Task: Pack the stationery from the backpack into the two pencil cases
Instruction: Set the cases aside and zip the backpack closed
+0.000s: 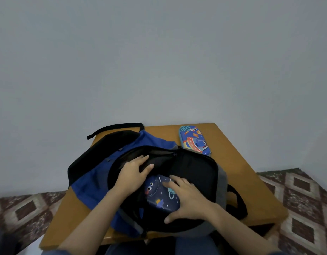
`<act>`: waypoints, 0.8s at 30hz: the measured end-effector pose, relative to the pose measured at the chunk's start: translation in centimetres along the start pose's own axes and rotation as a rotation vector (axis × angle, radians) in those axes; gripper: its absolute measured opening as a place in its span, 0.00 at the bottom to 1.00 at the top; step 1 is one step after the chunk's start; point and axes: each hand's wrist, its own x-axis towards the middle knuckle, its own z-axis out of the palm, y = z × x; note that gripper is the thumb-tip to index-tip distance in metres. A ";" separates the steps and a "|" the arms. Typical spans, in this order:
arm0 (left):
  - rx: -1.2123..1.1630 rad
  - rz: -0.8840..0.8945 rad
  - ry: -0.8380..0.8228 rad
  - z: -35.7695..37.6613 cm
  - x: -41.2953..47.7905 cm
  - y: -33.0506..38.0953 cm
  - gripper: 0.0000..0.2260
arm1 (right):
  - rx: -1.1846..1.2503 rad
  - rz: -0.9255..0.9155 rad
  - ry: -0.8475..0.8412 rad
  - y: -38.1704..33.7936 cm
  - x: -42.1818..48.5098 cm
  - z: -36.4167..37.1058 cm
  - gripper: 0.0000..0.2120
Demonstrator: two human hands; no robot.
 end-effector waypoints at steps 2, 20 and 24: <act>0.123 0.023 -0.033 0.6 0.4 0.4 0.28 | 0.039 0.004 0.013 0.4 -0.1 -0.4 0.43; 0.530 -0.166 -0.311 4.2 2.8 -0.9 0.29 | 0.646 0.717 0.424 15.2 10.7 -7.8 0.26; 0.549 -0.167 -0.315 4.4 2.8 -1.1 0.40 | 0.848 0.746 0.432 15.4 13.0 -7.3 0.30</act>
